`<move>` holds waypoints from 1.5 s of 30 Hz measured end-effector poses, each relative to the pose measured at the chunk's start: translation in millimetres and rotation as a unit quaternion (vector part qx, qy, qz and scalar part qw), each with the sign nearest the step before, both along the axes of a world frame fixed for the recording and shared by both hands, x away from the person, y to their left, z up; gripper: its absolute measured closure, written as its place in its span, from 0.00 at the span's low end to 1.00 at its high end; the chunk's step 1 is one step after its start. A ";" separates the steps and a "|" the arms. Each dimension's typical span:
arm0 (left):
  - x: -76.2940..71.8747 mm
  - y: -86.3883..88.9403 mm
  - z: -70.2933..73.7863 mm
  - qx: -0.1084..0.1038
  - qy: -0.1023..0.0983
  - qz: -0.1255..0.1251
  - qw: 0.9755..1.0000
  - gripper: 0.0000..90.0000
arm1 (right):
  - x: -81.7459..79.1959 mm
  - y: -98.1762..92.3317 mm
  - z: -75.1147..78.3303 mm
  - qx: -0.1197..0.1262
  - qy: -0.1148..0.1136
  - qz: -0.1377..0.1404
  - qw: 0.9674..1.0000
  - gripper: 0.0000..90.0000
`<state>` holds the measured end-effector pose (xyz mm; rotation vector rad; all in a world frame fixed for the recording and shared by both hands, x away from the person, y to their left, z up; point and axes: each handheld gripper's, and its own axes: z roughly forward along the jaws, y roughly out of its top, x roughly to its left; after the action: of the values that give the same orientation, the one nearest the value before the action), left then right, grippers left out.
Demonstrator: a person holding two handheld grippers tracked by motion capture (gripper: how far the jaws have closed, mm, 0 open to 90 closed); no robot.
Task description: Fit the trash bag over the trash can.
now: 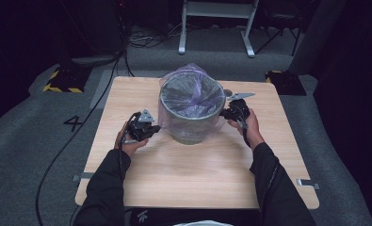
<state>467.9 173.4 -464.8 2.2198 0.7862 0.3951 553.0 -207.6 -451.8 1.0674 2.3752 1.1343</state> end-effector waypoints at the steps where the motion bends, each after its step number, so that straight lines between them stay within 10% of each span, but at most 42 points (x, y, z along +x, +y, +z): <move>1: 0.2 0.5 -1.8 -0.001 0.006 0.001 1.000 1.00 | 0.1 0.7 -3.0 -0.005 0.006 0.002 1.000 0.94; 27: -12.7 12.3 -19.2 -0.023 0.024 0.006 0.999 0.94 | -3.4 -17.7 -23.2 0.001 0.028 0.000 1.000 0.86; 39: -27.9 16.0 -13.6 -0.055 0.019 0.026 0.998 0.24 | -6.3 -27.8 -19.7 0.011 0.002 0.003 1.000 0.49; 45: -40.6 15.7 -11.1 -0.058 0.013 0.023 0.998 0.17 | -12.1 -34.2 -17.7 0.016 -0.022 0.013 1.000 0.30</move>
<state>427.3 189.1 -476.0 2.1061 0.8540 0.3337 540.9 -241.8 -469.5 1.0132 2.3504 1.1969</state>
